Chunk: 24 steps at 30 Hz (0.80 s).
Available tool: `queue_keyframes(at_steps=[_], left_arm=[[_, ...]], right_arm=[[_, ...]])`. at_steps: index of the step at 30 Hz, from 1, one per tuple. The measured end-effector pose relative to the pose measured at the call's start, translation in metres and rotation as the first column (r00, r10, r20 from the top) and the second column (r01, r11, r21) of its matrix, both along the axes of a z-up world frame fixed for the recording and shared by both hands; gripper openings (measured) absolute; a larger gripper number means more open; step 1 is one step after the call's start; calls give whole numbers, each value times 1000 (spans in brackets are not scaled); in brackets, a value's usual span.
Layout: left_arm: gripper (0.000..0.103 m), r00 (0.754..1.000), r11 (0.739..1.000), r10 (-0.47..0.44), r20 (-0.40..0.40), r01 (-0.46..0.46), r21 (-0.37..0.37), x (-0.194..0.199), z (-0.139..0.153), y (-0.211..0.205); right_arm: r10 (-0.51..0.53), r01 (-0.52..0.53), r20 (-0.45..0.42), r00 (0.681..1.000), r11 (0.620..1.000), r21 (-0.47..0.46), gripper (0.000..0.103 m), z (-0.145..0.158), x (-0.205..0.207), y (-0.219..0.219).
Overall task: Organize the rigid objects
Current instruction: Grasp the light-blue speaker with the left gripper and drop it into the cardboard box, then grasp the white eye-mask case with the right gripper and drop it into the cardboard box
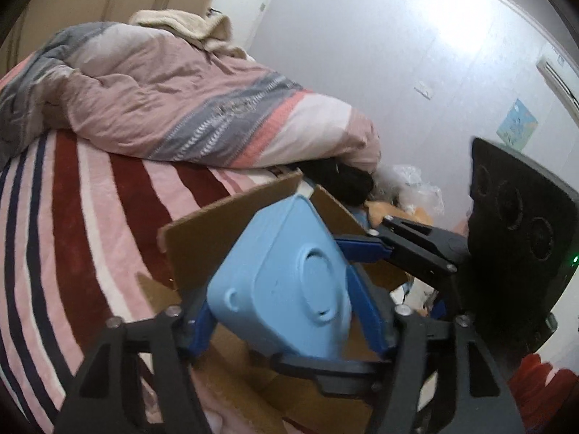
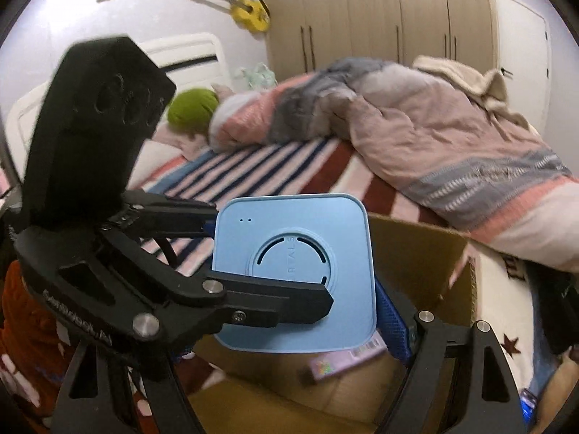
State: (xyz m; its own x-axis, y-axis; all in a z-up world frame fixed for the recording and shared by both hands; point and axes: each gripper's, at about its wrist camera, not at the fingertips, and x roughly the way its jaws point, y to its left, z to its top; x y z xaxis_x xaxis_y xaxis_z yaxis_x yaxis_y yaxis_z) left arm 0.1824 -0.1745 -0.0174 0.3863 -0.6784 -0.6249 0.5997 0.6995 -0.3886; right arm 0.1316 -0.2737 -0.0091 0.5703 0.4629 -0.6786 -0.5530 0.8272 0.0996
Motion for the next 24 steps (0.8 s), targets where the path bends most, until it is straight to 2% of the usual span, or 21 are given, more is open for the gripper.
queue_keyframes(at_steps=[2,3,5,6,10,14,17,21,24], left_arm=[[87,999,1000,5,34,-6,23,-3,3,-2],[87,999,1000,4,44,-5,29,-6,5,-2],[88,998,1000,5,62,-6,22,-9,13,2],[90,997,1000,13,79,-15,20,-13,17,6],[90,989,996,74,130,-79,31,-27,28,32],[90,974,987,144,174,-155,51,-45,32,64],[90,963,979,190,193,-201,42,-60,34,95],[90,942,962,257,214,-271,39,-78,30,136],[90,922,942,313,227,-331,46,-91,20,169]], right_arm=[[-18,16,-36,999,998,-58,80,-7,6,2],[-30,27,-45,999,997,-72,81,-11,7,3],[-43,37,-66,997,995,-92,96,-15,8,4],[-46,40,-67,997,994,-98,99,-15,7,4],[-60,54,-42,997,990,-130,100,-12,-1,7],[-55,59,40,998,991,-116,102,-2,-24,17],[-4,11,103,995,998,-61,102,8,-42,29],[103,-100,105,989,994,-38,102,15,-62,62],[188,-188,144,972,982,-16,102,17,-80,93]])
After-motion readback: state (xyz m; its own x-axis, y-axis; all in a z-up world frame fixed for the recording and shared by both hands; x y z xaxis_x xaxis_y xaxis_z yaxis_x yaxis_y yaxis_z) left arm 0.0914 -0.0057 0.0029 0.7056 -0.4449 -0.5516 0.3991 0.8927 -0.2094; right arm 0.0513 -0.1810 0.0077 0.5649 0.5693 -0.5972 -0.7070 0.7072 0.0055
